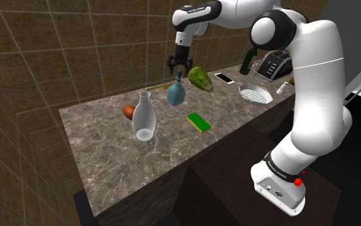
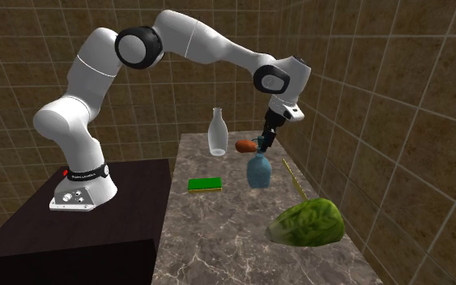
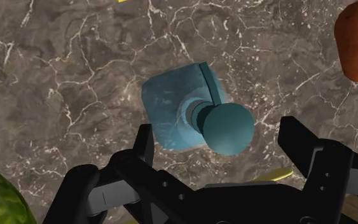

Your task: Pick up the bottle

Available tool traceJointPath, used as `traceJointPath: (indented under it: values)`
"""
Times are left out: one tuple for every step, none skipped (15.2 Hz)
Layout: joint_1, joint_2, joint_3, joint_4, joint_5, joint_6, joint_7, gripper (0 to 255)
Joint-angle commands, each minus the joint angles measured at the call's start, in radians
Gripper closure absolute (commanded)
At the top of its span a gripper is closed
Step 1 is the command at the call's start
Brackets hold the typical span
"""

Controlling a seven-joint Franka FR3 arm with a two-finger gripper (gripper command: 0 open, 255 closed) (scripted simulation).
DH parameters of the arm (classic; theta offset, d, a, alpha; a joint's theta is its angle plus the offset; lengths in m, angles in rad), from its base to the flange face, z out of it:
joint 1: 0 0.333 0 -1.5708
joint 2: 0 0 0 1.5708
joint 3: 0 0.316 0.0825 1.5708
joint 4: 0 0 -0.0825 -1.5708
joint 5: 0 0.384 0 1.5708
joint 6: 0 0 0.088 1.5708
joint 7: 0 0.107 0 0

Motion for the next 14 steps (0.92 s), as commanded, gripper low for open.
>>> traceJointPath:
  values:
    - [-0.001, 0.017, 0.0, 0.001, 0.002, 0.016, -0.003, 0]
    - [-0.001, 0.023, 0.0, -0.005, 0.002, 0.026, -0.005, 0]
    - [-0.001, 0.028, 0.001, -0.01, 0.003, 0.036, -0.007, 0]
    - [-0.001, 0.033, 0.001, -0.014, 0.003, 0.046, -0.009, 0]
    - [0.0, 0.036, 0.001, -0.017, 0.004, 0.052, -0.01, 0]
    - [0.0, 0.036, 0.001, -0.017, 0.004, 0.052, -0.01, 0]
    - [0.0, 0.036, 0.001, -0.017, 0.004, 0.052, -0.01, 0]
    - [0.0, 0.035, 0.001, -0.019, 0.004, 0.052, -0.01, 255]
    - [0.0, 0.035, 0.001, -0.018, 0.004, 0.051, -0.01, 255]
    - [0.0, 0.035, 0.001, -0.019, 0.004, 0.052, -0.01, 255]
    - [0.0, 0.035, 0.001, -0.018, 0.004, 0.051, -0.01, 255]
    - [0.0, 0.035, 0.001, -0.017, 0.004, 0.051, -0.01, 255]
    - [0.0, 0.035, 0.001, -0.017, 0.004, 0.051, -0.01, 255]
    - [0.0, 0.035, 0.001, -0.017, 0.004, 0.051, -0.01, 255]
